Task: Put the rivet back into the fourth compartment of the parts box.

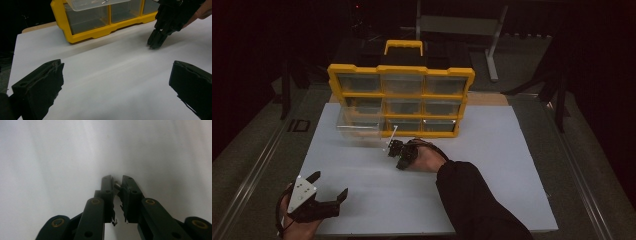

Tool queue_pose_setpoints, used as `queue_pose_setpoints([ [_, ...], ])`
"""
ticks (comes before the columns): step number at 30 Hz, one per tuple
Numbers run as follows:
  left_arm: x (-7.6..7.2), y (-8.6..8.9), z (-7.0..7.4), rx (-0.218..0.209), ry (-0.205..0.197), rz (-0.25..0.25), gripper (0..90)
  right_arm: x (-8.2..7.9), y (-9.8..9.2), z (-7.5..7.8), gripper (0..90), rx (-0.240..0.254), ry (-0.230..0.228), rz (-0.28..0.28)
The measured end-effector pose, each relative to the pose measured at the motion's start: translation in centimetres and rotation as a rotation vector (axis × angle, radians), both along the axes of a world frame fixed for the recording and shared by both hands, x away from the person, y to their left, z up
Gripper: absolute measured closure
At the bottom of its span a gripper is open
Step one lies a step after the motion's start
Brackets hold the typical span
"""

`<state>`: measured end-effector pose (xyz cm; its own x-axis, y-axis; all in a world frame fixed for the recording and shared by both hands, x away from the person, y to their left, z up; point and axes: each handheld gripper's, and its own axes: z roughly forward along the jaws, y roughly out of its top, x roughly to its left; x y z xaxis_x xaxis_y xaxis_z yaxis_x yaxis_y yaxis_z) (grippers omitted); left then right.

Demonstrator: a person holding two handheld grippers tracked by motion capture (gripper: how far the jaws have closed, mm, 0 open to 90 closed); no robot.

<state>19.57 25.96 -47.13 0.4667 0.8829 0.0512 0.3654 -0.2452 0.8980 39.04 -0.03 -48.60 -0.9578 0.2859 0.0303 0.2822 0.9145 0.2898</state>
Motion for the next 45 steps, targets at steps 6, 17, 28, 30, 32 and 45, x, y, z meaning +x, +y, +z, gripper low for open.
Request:
queue_pose_setpoints([
  [6,0.0,0.0,0.0,0.0,0.0,0.0,0.0,0.0,-0.4,0.4,80.5,0.012,-0.005,0.007],
  [17,0.0,0.0,0.0,0.001,0.001,0.0,0.0,0.0,-1.2,2.5,80.5,0.023,-0.015,-0.02],
  [28,0.0,0.0,0.0,0.001,0.001,0.002,0.0,0.2,-2.1,6.1,80.5,0.064,-0.062,-0.02],
  [30,0.0,0.0,0.0,0.001,0.0,0.001,0.0,0.3,-2.1,6.8,80.5,0.065,-0.072,-0.018],
  [32,0.0,0.0,0.0,0.001,0.001,0.001,0.0,0.4,-2.2,7.5,80.5,0.073,-0.086,-0.014],
  [45,0.0,0.0,0.0,0.0,0.001,0.002,0.0,0.6,-2.0,11.6,80.6,0.108,-0.144,0.007],
])
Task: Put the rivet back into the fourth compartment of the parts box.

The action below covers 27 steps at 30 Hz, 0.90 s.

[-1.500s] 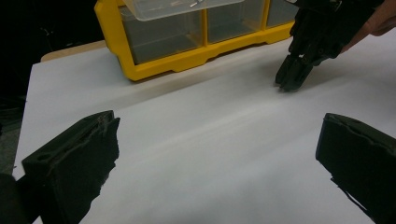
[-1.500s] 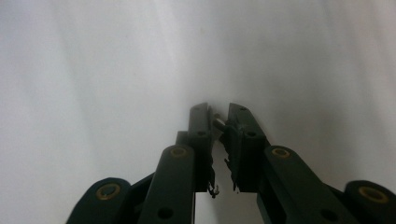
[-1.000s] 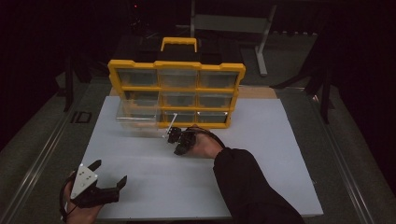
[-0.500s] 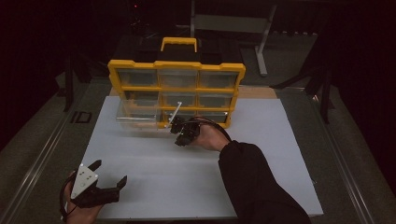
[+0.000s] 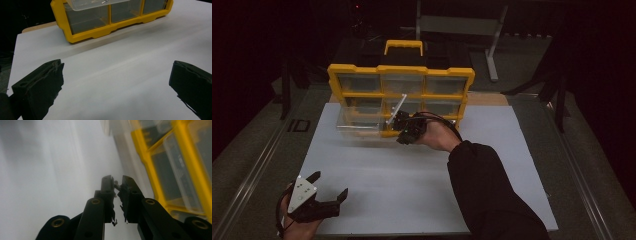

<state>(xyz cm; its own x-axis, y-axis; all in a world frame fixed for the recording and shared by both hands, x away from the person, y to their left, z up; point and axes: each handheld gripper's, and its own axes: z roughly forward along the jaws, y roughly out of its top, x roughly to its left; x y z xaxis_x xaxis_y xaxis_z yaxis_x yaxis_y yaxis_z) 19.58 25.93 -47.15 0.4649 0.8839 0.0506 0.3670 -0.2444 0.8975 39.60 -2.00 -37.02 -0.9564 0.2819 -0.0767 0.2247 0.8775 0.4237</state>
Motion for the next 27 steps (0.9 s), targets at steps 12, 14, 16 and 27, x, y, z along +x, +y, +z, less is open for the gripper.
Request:
queue_pose_setpoints([
  [12,0.0,0.0,0.0,-0.001,-0.001,-0.002,0.0,0.0,0.4,3.3,80.5,0.106,-0.042,0.011],
  [14,0.0,0.0,0.0,-0.002,-0.001,-0.001,0.0,0.0,0.5,3.6,80.6,0.119,-0.053,0.011],
  [16,0.0,0.0,0.0,-0.002,-0.001,-0.002,0.0,0.0,0.6,3.9,80.6,0.129,-0.056,0.005],
  [27,0.0,0.0,0.0,-0.001,-0.001,-0.003,0.0,0.3,0.7,5.3,80.5,0.274,-0.087,-0.03],
])
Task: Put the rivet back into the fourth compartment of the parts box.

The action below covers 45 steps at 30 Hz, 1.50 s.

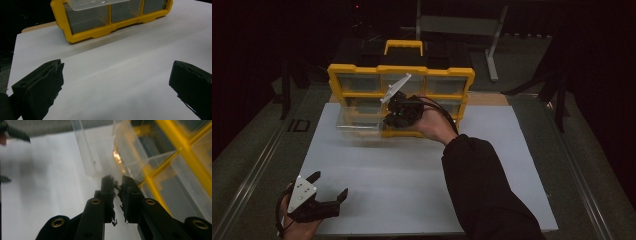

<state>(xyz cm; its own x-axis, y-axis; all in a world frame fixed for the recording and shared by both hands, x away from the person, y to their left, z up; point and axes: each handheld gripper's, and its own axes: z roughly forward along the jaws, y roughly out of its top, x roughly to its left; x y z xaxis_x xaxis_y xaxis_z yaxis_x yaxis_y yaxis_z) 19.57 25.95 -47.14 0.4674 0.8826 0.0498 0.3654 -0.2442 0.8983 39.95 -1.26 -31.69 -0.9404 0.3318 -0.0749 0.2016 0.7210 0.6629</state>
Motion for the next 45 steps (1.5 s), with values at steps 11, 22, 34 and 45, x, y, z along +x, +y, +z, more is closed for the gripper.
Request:
queue_pose_setpoints([
  [11,0.0,0.0,0.0,0.001,0.001,0.001,0.0,0.3,1.7,0.0,80.6,0.085,0.003,-0.038],
  [22,0.0,0.0,0.0,0.0,0.0,0.0,0.0,0.5,3.5,-0.5,57.3,0.114,0.018,-0.036],
  [34,0.0,0.0,0.0,0.002,-0.001,0.002,0.0,-0.3,2.2,-0.5,16.3,0.124,-0.026,-0.04],
  [45,0.0,0.0,0.0,0.0,-0.002,0.005,0.0,-1.1,-0.3,-2.0,12.7,0.079,-0.038,-0.046],
])
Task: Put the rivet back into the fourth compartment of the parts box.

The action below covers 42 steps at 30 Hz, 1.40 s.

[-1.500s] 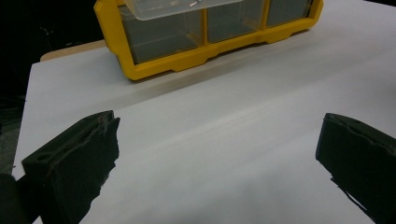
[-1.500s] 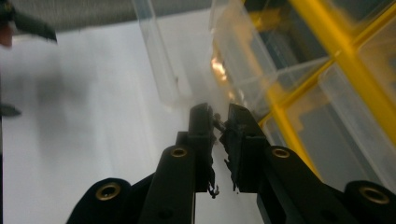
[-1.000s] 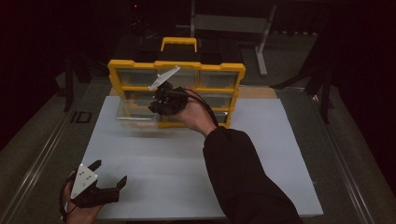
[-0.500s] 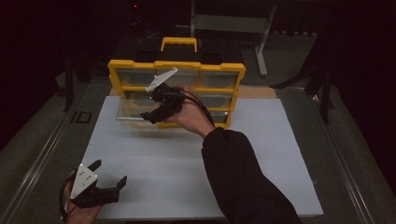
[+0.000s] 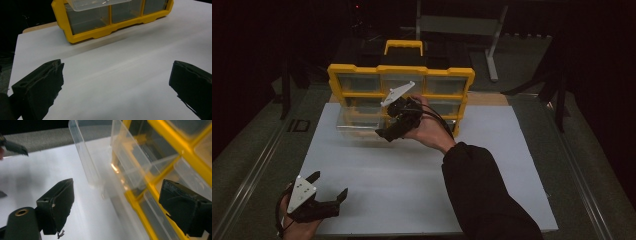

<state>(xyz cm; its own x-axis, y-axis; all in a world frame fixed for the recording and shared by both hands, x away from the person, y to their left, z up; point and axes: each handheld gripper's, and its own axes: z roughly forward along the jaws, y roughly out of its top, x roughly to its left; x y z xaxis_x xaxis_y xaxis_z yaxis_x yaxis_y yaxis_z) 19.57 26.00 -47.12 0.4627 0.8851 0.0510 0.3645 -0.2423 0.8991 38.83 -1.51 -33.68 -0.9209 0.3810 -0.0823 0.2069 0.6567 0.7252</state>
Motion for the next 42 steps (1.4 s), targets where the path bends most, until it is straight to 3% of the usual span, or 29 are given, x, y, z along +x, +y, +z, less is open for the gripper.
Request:
queue_pose_setpoints([
  [11,0.0,0.0,0.0,0.002,0.0,0.001,0.0,-1.7,-2.3,-3.0,11.0,-0.077,0.004,0.003],
  [14,0.0,0.0,0.0,0.001,0.0,0.003,0.0,-2.2,-3.1,-3.8,11.2,-0.091,0.0,-0.02],
  [22,0.0,0.0,0.0,0.003,0.002,0.004,0.0,-3.1,-6.0,-5.1,12.7,-0.066,0.001,-0.062],
  [33,0.0,0.1,0.0,-0.003,0.0,0.009,0.0,-4.5,-10.2,-8.3,12.6,-0.06,0.042,-0.142],
  [42,0.0,0.0,0.0,-0.001,0.001,0.013,0.0,-6.1,-14.8,-10.0,10.6,-0.013,0.069,-0.247],
])
